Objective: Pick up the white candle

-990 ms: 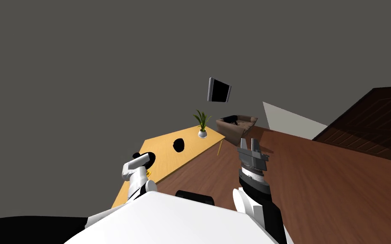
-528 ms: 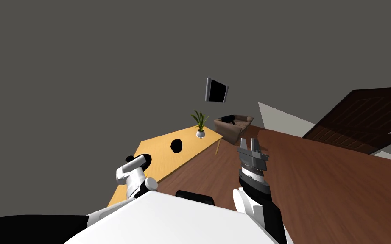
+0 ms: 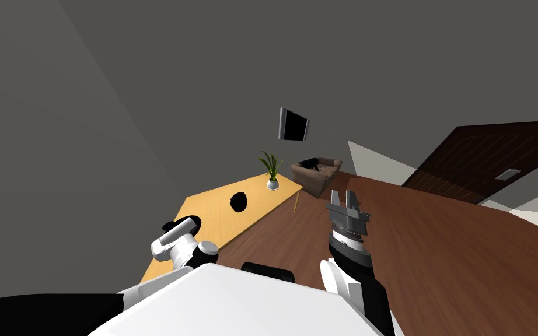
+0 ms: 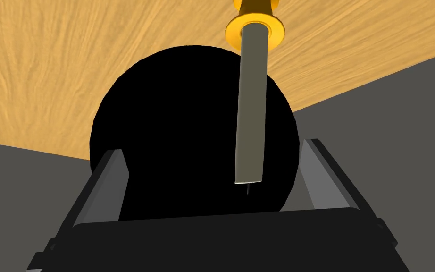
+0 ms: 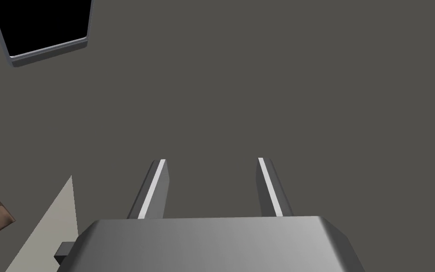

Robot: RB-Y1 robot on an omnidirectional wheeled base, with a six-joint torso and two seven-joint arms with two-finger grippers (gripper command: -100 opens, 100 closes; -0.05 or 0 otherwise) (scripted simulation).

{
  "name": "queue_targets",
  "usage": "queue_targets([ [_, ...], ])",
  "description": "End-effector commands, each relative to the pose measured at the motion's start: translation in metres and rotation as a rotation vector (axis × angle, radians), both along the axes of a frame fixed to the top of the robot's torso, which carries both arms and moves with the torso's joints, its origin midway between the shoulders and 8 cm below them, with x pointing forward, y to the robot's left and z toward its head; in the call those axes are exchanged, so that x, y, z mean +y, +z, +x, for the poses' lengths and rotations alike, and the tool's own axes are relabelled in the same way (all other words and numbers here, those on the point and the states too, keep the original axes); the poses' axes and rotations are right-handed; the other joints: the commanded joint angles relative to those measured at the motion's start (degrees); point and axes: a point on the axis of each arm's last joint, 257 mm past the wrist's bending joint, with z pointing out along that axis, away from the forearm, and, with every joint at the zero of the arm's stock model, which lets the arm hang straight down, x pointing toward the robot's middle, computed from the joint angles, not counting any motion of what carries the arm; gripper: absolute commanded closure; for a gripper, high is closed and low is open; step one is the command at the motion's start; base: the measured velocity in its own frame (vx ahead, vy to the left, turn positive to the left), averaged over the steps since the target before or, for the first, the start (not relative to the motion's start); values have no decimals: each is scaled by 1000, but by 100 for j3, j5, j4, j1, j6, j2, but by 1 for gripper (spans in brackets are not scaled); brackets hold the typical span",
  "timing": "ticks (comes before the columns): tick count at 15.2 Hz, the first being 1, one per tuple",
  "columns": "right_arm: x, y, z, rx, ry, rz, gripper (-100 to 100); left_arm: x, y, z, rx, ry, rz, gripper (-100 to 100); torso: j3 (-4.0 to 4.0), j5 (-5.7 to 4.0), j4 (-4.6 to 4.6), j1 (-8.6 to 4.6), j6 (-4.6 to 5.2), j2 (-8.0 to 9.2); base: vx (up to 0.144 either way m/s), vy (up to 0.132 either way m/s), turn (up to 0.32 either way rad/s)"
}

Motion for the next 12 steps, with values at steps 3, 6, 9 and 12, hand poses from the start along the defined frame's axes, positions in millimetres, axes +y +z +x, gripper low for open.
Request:
queue_targets([
  [3, 0, 0, 0, 0, 0, 0, 0, 2, -13, -32, 21, 44, -23, -100, 3, 2, 0, 10, -3, 5, 8, -13, 11],
  [6, 0, 0, 0, 0, 0, 0, 0, 2, -15, -33, 21, 26, -14, -100, 2, 1, 1, 1, 3, 2, 23, -41, -136],
  [9, 0, 0, 0, 0, 0, 0, 0, 0, -27, -58, 36, 65, -38, -100, 2, 1, 0, 9, -3, 4, 10, -13, 12],
  [12, 0, 0, 0, 0, 0, 0, 0, -2, -25, -56, 36, 59, -35, 100, 6, 3, 2, 18, -2, 10, 0, 0, 0],
])
